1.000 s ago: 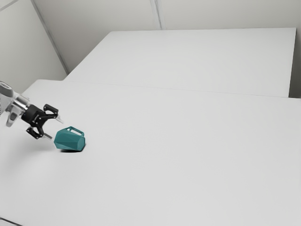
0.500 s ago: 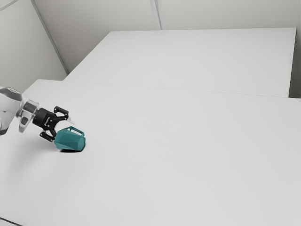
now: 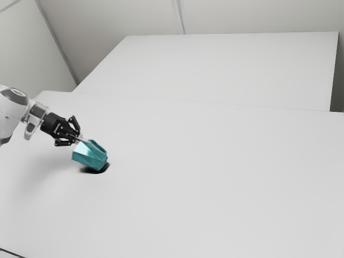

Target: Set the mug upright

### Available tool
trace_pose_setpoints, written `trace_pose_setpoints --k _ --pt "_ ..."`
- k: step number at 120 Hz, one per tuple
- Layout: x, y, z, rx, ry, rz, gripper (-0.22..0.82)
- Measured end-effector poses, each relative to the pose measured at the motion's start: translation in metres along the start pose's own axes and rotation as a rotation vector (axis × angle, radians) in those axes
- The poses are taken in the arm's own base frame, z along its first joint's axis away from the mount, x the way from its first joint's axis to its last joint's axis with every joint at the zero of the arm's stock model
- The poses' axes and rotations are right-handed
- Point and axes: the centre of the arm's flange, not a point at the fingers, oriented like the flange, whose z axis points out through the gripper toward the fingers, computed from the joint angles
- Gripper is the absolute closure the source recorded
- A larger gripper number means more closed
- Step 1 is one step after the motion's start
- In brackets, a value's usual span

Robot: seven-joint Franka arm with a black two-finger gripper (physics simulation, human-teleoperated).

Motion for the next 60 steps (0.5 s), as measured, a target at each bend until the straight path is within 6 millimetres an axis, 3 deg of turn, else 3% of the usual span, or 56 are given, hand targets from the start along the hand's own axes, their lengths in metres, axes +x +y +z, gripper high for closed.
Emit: trace_pose_setpoints --k 21,38,60 --pt "0.007 -0.036 0.018 -0.036 0.031 0.070 0.77" --pt "0.008 -0.048 0.038 -0.050 0.055 0.091 0.78" --pt "0.017 -0.069 0.040 -0.094 0.045 0.139 0.78"
